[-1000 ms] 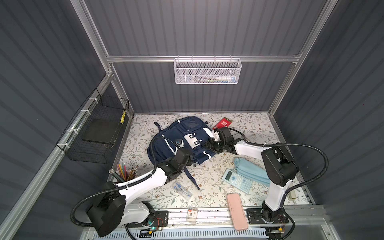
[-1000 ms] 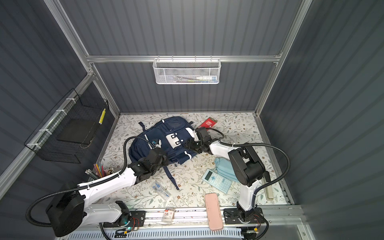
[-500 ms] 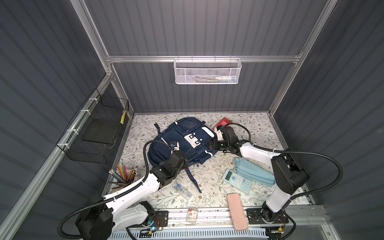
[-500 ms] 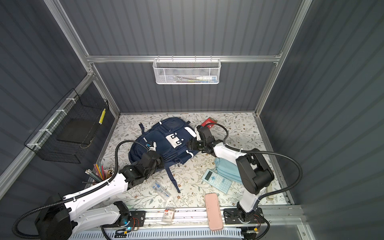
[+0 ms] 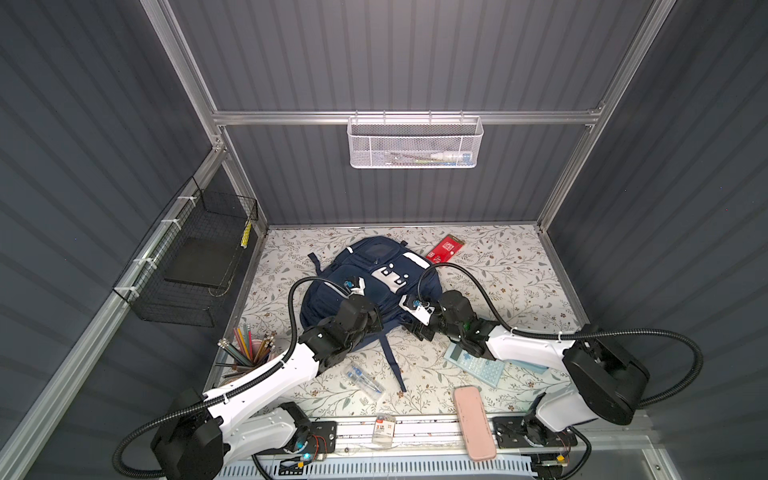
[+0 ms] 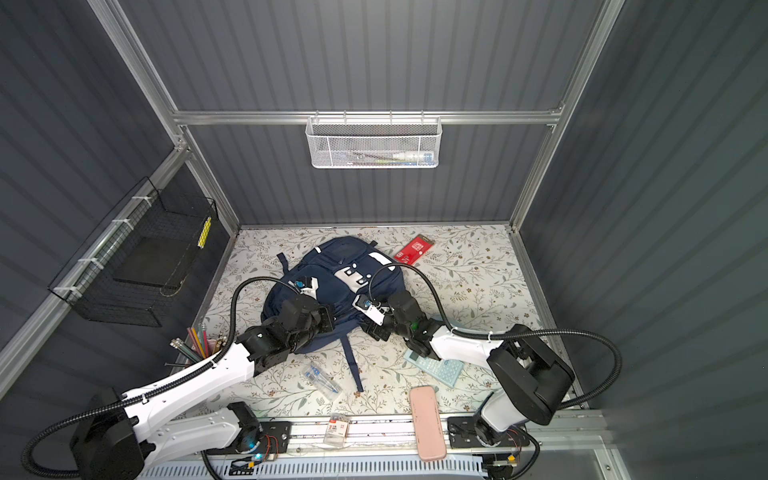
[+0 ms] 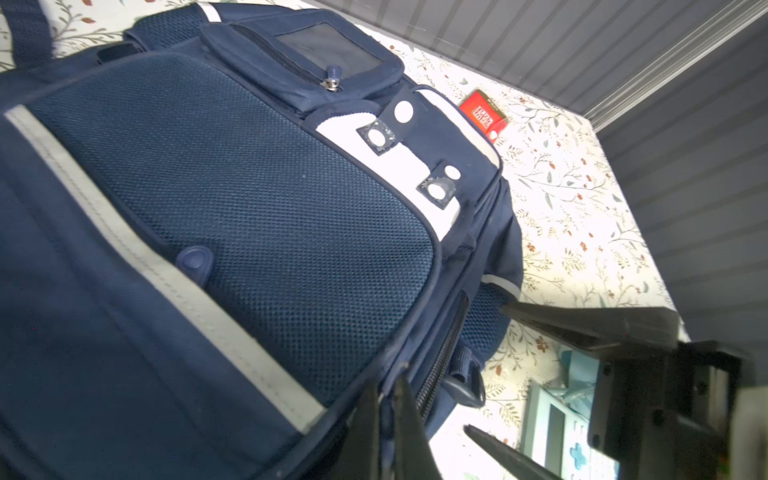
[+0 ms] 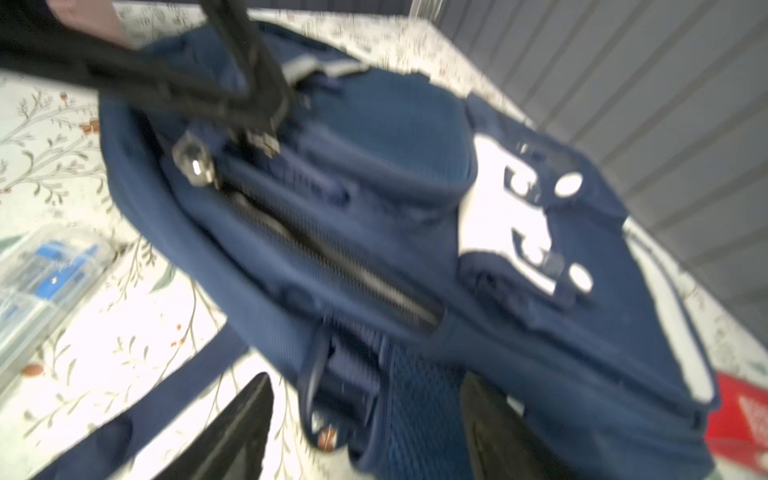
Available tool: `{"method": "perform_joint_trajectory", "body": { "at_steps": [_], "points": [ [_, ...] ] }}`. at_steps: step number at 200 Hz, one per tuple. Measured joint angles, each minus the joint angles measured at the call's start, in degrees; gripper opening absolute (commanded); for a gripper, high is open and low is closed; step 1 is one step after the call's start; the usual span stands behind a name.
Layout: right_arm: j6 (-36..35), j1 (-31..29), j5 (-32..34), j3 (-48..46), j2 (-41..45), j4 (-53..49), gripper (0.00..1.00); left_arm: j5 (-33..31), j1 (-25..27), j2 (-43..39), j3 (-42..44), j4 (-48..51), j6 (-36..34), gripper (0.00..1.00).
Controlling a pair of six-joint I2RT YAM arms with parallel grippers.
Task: Pack the student bag
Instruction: 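Grasp the main zipper pull with the right gripper while the left holds the bag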
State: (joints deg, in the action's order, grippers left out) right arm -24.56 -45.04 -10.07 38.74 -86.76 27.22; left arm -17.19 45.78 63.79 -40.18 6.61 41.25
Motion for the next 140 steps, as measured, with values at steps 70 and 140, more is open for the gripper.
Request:
{"method": "perform_joint_trajectory", "body": {
  "at_steps": [70,140],
  "points": [
    [-9.1,-3.5,-1.9,2.6,-8.7,11.0,0.54,3.1,0.0,0.8,0.0,-2.4,4.3,0.00],
    [-13.5,-2.8,-2.1,-1.2,-9.4,20.4,0.05,-0.7,0.1,-3.3,0.5,-0.7,4.5,0.00]
  ]
}}
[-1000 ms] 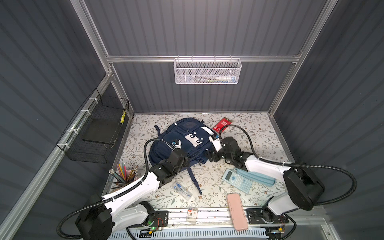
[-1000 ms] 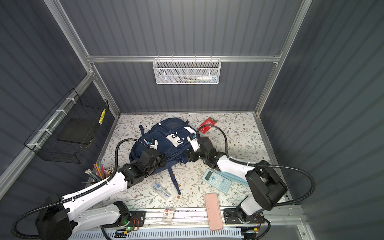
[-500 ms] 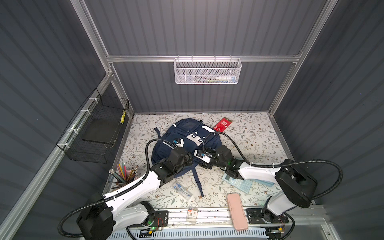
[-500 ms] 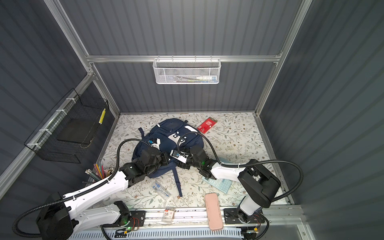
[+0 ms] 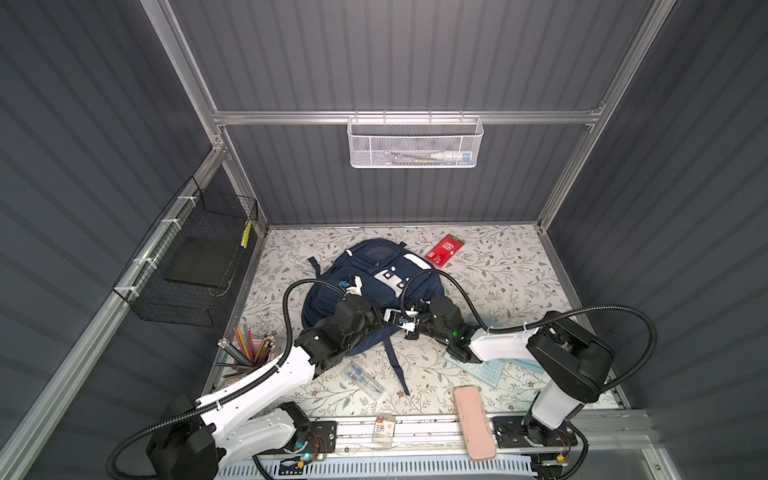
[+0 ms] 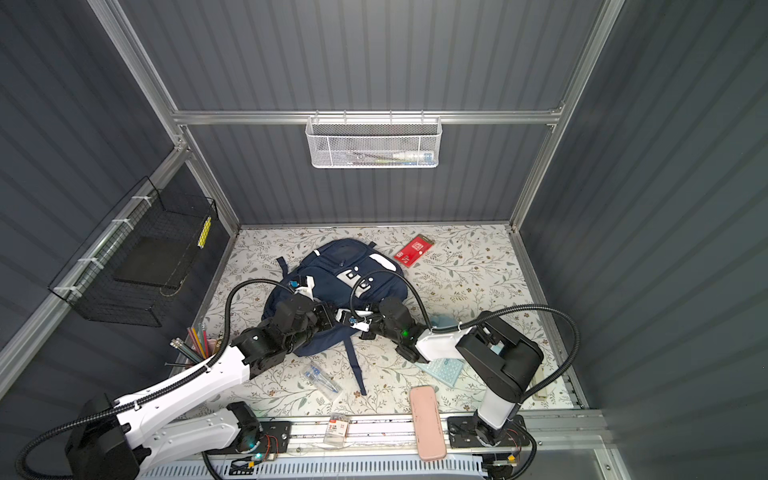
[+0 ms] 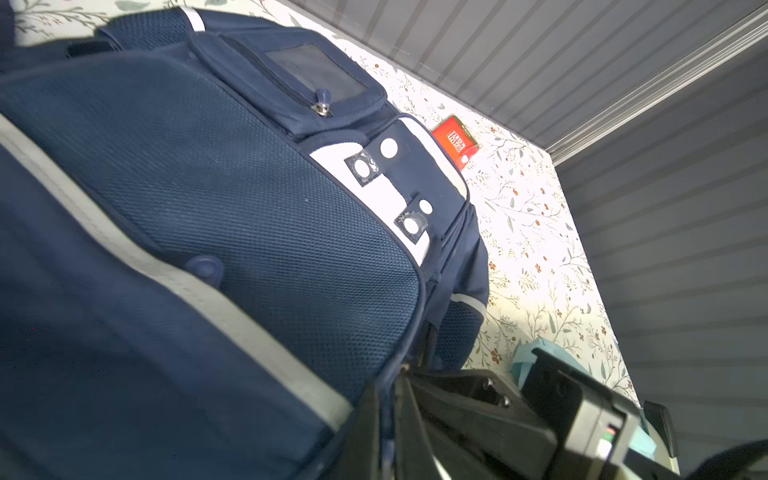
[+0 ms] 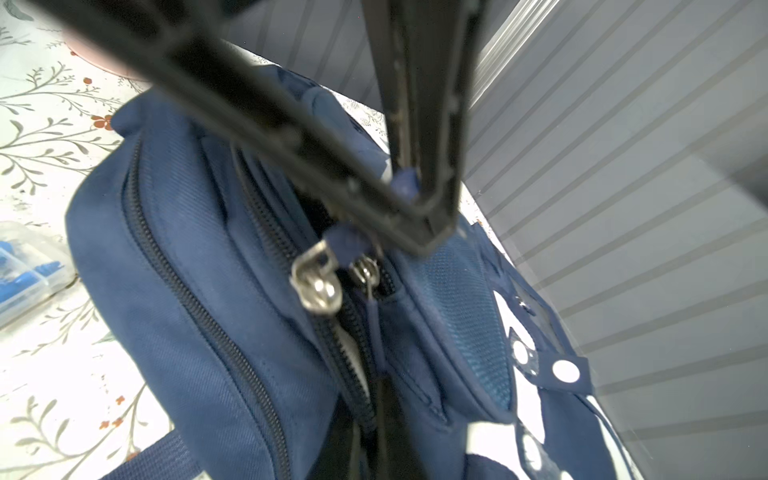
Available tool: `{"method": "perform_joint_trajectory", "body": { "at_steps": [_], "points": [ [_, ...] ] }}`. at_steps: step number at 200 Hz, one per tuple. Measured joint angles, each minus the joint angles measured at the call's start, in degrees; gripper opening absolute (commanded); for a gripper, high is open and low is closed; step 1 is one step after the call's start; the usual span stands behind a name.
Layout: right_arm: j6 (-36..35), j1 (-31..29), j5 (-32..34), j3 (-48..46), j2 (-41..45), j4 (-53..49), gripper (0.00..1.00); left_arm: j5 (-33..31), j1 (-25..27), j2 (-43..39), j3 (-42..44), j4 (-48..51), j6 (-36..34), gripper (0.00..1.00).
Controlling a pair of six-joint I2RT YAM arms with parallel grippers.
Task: Pack the student bag
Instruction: 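Grasp the main zipper pull with the right gripper while the left holds the bag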
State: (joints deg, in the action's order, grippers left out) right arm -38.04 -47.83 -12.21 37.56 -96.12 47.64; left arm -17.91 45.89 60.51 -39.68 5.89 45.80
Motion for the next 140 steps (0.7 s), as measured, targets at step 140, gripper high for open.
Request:
{"method": "perform_joint_trajectory", "body": {
  "at_steps": [140],
  "points": [
    [2.1,8.3,-6.4,-5.6,6.6,-3.4,0.06,3.6,-7.8,-8.4,9.6,-4.4,-4.2,0.00]
  ]
}}
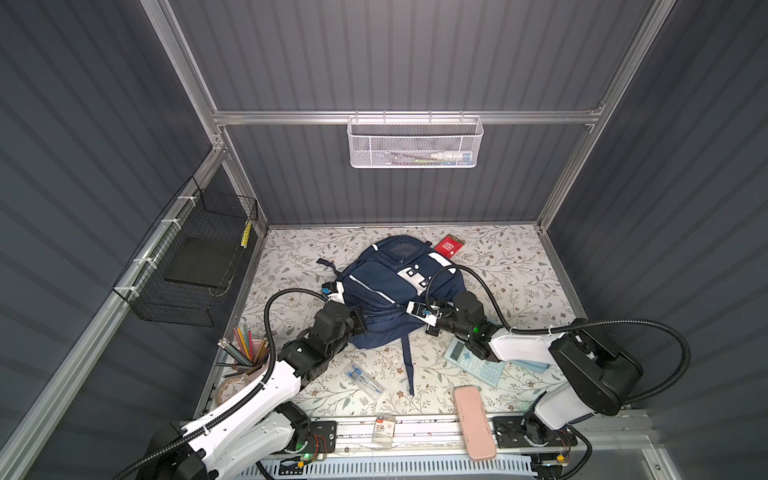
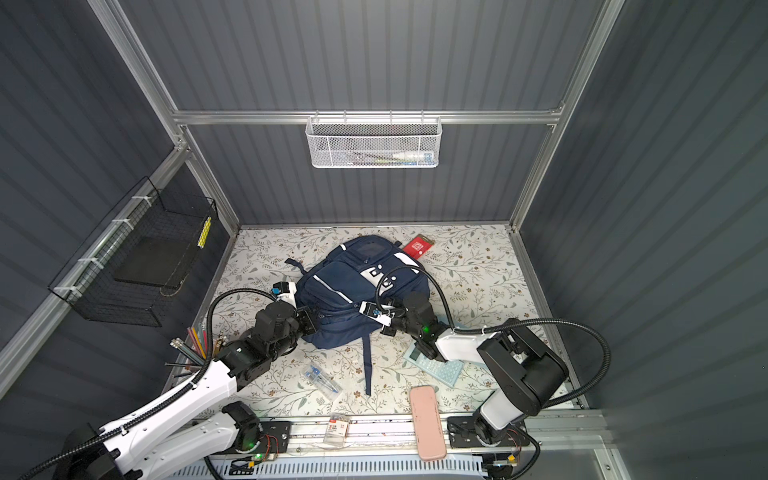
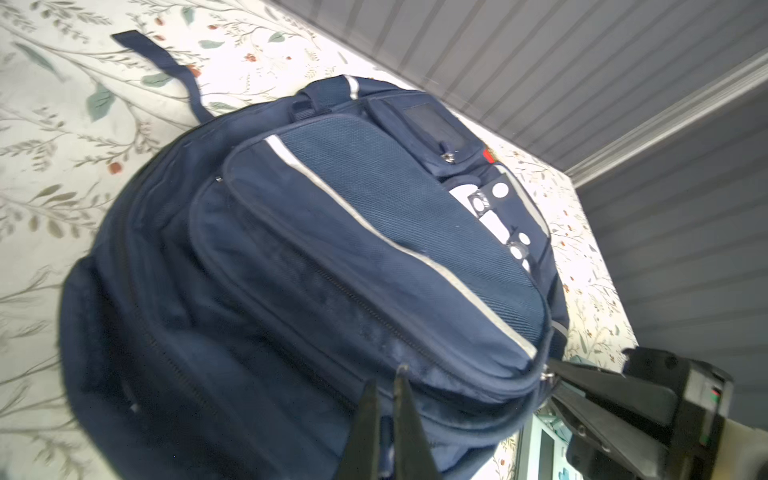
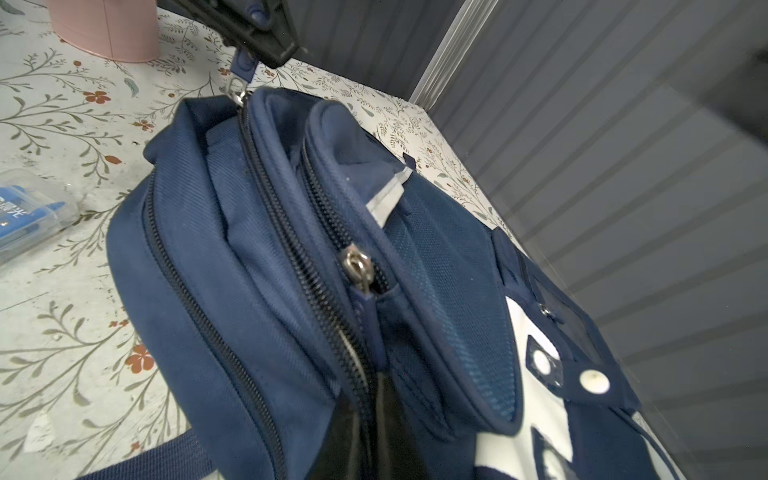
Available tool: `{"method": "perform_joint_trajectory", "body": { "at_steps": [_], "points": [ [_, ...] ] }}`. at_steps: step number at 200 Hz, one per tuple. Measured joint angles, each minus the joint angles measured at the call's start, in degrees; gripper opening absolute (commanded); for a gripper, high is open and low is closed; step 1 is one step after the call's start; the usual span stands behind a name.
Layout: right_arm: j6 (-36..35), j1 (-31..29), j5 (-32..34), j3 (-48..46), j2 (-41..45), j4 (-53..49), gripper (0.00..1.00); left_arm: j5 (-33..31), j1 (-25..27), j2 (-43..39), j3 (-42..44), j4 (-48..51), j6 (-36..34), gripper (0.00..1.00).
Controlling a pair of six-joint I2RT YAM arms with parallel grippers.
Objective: Pack the student bag
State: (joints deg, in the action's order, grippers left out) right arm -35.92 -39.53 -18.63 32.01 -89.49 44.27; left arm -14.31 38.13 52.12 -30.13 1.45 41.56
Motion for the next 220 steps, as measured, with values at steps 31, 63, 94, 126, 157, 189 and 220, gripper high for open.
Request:
{"method": "perform_joint_trajectory", "body": {
  "at_steps": [31,63,94,126,157,189,220],
  "points": [
    [1.5,-0.6,0.9,0.0,-2.1,3.0,0.04,-3.0,-0.6,-0.8,0.5,-0.3,-0.7,0.00],
    [2.1,2.0,-3.7,-1.3,-1.6,4.8,0.03,0.3,-7.6,-1.0,0.8,-1.2,-1.1,0.00],
    [2.2,6.2,-9.6,-1.6,3.8,-0.7,0.11,3.1,-8.2,-4.5,0.5,0.2,-2.6,0.00],
    [0.7,7.0,-10.6,0.0,4.0,-5.1,0.15,7.2,-8.7,-6.6,0.0,0.8,-3.4,0.00],
    [-0.2,7.6,-6.8,6.1,-2.4,-8.1,0.27,8.7,-7.2,-6.4,0.1,0.7,-3.0,0.00],
    [1.4,8.9,-0.3,9.8,-4.6,-8.5,0.46,9.2,-3.2,-3.9,0.1,-1.1,-2.9,0.00],
    [-0.5,5.3,3.0,8.6,1.9,-12.4,0.52,10.7,-1.7,-0.1,0.1,-4.2,-1.8,0.00]
  ]
}}
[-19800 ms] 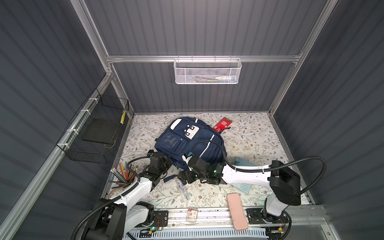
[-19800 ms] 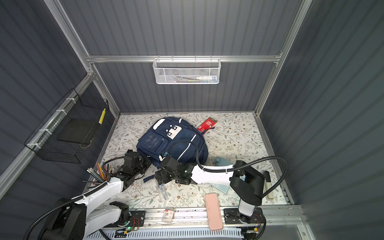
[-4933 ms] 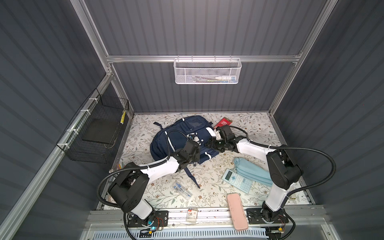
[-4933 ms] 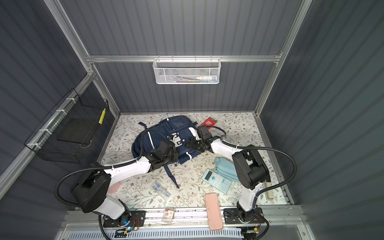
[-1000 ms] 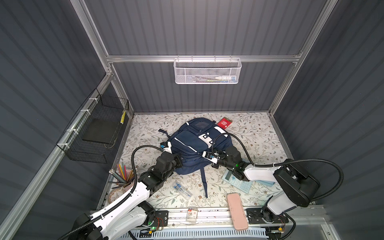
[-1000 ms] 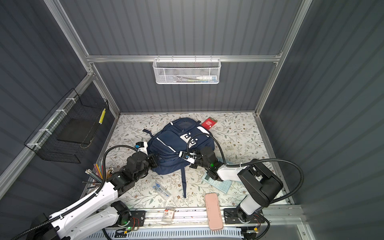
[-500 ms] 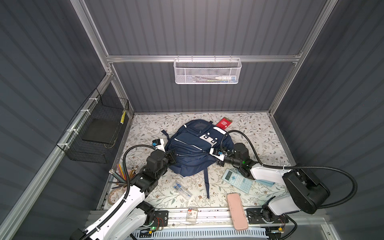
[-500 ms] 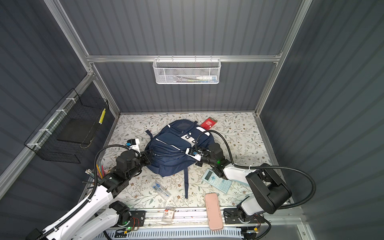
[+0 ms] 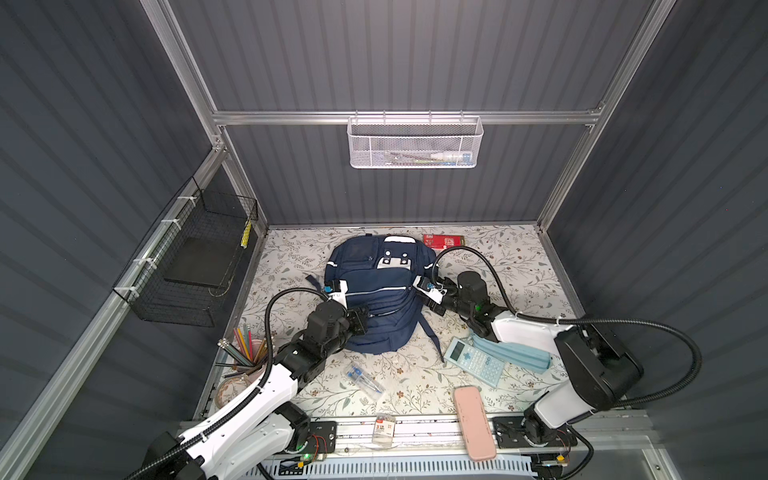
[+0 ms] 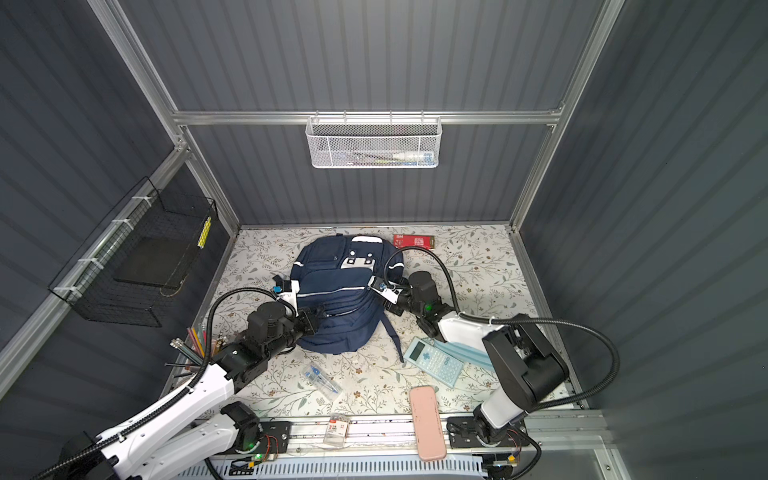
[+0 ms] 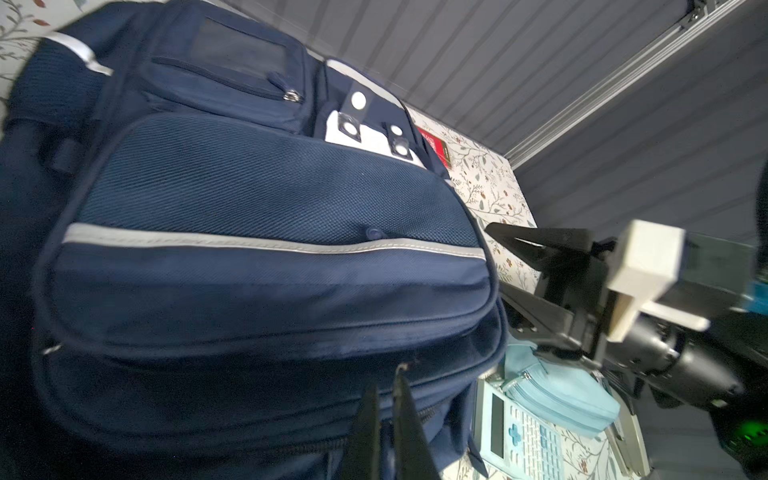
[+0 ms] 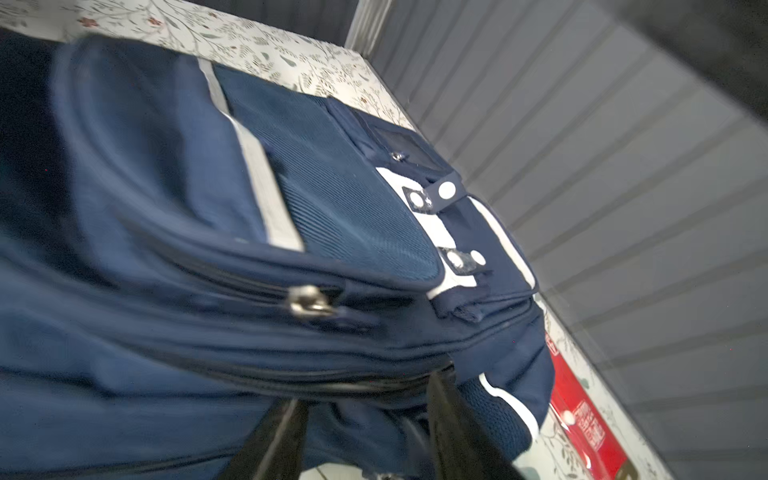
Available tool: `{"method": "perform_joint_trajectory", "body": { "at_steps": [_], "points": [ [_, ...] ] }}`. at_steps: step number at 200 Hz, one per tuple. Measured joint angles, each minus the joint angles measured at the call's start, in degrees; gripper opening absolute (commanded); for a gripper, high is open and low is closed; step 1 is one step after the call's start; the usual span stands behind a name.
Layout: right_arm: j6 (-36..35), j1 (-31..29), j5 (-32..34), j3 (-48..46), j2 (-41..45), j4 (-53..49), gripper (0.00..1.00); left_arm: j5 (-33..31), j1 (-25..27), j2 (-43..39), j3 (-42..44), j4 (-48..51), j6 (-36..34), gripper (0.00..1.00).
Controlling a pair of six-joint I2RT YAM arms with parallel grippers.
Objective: Pack the student bag
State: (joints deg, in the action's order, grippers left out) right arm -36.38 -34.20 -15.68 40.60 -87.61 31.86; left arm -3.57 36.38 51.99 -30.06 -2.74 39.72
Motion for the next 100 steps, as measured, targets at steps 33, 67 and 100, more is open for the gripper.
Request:
{"method": "perform_joint_trajectory", "body": {
  "at_steps": [33,67,100],
  "points": [
    [-3.1,-7.1,0.3,-0.4,6.8,-5.2,0.52,1.4,0.1,3.0,0.0,-3.4,1.0,0.00],
    [-5.4,-11.5,-0.6,0.2,6.6,-8.2,0.51,2.7,0.1,4.8,-0.2,-5.5,2.4,0.00],
    [-5.9,-13.2,-1.0,3.9,0.5,-9.6,0.49,3.4,0.1,5.2,-0.5,-6.6,3.5,0.00]
  ]
}}
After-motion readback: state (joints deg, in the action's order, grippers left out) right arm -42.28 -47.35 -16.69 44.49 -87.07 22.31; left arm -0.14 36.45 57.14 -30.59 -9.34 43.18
